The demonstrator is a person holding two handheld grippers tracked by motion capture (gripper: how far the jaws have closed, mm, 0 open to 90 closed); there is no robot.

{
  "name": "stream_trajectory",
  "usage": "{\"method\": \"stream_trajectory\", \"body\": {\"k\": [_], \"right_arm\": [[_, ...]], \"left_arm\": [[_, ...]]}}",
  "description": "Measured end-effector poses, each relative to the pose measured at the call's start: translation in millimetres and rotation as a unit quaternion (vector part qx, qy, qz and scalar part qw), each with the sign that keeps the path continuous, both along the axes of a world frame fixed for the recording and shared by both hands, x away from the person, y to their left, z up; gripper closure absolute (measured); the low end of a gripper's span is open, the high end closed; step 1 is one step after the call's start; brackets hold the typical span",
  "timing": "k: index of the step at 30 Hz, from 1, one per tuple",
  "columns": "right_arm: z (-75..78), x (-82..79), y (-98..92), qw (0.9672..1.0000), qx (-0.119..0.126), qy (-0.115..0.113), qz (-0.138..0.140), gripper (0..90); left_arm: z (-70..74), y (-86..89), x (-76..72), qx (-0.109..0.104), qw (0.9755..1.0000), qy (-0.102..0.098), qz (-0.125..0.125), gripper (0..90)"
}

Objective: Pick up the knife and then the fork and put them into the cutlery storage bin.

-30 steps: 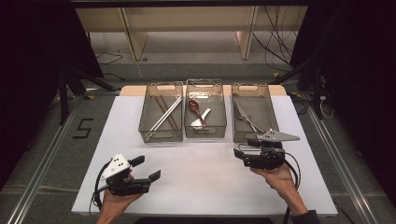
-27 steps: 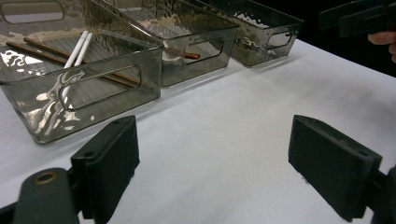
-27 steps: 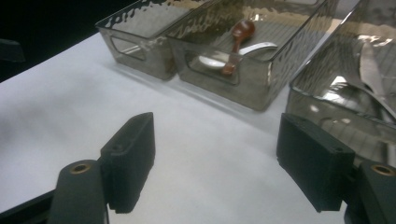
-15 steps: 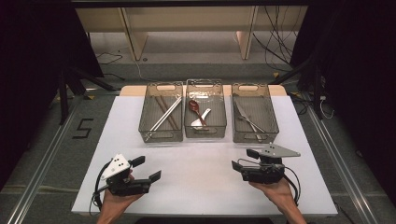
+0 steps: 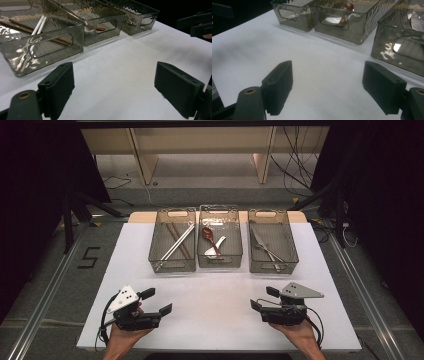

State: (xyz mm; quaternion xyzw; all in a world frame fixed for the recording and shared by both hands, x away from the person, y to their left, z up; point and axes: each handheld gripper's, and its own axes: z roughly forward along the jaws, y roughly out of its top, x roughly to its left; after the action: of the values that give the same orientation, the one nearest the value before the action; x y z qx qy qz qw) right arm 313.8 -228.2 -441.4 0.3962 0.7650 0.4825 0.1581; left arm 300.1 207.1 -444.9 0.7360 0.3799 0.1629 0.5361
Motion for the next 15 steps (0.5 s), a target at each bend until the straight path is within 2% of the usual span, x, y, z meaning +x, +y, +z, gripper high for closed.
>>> {"method": "stream_trajectory", "body": {"k": [7,15], "right_arm": [[-0.9,-4.8,-4.1,0.9999,0.009,-0.006,-0.004,25.4],[-2.0,-6.3,-5.9,0.9999,0.009,-0.008,-0.004,25.4]], "left_arm": [[-0.1,-0.9,0.4,0.001,1.0000,0.001,-0.002,15.8],[-0.2,-1.5,0.6,0.002,1.0000,0.002,-0.003,15.8]]}}
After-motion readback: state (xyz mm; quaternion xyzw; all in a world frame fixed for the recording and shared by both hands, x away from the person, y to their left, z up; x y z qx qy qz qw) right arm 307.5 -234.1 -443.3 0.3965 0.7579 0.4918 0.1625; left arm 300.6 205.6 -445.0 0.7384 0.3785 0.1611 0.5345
